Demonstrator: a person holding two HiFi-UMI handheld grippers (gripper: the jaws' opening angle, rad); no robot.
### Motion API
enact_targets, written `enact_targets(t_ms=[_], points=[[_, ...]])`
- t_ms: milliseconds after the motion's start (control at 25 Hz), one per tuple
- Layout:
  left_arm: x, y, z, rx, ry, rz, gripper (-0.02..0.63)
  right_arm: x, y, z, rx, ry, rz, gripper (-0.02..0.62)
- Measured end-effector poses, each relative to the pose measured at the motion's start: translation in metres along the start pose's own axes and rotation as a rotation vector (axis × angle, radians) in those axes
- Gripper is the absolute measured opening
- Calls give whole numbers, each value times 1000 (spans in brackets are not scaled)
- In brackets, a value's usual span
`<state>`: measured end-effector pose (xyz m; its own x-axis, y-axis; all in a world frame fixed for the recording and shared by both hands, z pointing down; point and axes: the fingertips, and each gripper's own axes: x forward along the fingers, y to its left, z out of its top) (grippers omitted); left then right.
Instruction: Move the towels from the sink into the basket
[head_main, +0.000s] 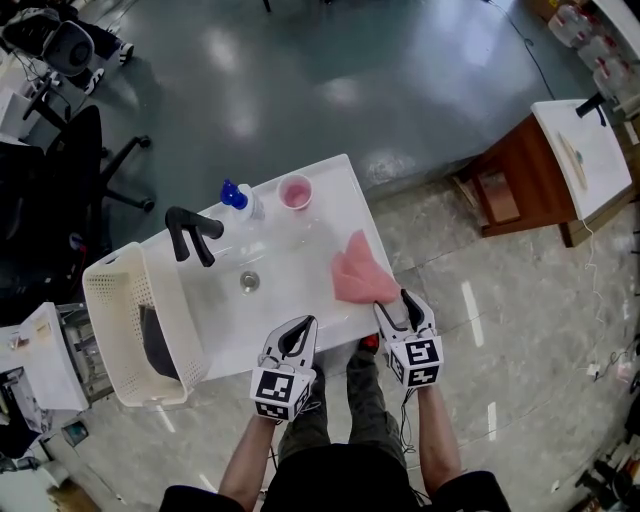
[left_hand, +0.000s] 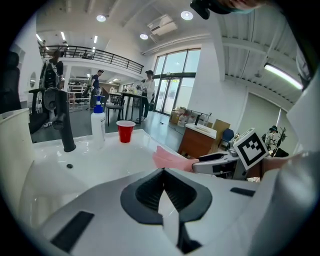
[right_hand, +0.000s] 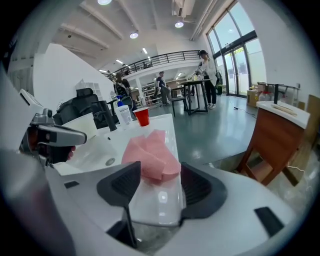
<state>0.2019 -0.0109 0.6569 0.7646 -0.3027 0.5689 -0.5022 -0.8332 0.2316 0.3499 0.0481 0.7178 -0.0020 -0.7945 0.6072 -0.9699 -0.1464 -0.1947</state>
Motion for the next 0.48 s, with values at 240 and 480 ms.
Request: enact_targets(t_ms=[240,480], points=[[5,3,-4,-10,15,6,8,7,-5,-3,-26,36,-4,252],[12,8,-1,-16,21,17,8,11,-13,-5,-65,52,-46,175]])
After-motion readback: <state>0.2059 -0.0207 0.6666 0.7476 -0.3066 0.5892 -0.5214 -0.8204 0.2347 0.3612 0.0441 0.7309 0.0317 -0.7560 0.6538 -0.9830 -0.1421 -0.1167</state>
